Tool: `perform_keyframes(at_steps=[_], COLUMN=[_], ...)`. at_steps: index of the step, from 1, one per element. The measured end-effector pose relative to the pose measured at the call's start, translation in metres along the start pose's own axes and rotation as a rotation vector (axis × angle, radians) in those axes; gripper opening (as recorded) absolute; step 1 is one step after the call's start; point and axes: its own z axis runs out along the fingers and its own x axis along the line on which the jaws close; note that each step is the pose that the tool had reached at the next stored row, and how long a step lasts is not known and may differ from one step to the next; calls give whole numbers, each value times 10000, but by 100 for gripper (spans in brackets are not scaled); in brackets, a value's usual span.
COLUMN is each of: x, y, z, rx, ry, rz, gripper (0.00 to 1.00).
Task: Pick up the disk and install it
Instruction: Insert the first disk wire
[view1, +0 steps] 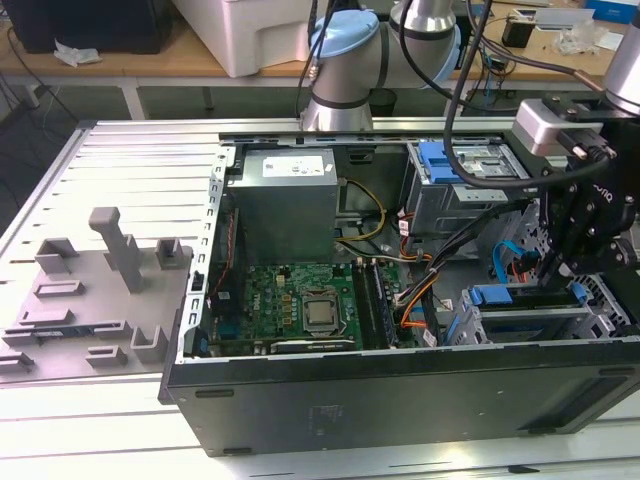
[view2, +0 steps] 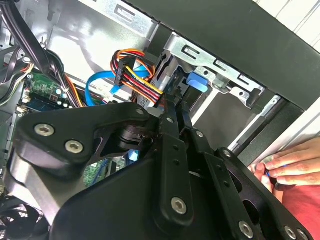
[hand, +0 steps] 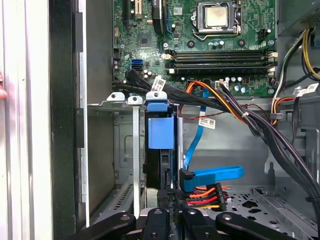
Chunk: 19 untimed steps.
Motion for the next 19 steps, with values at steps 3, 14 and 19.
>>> perform_keyframes(at_steps=[3, 14, 19], x=[7, 7, 6], y=[0, 0, 0], z=[1, 14, 24], rx=[0, 0, 0], ry=[-4, -13, -12], rz=[2, 1, 1], gripper=[17, 17, 17])
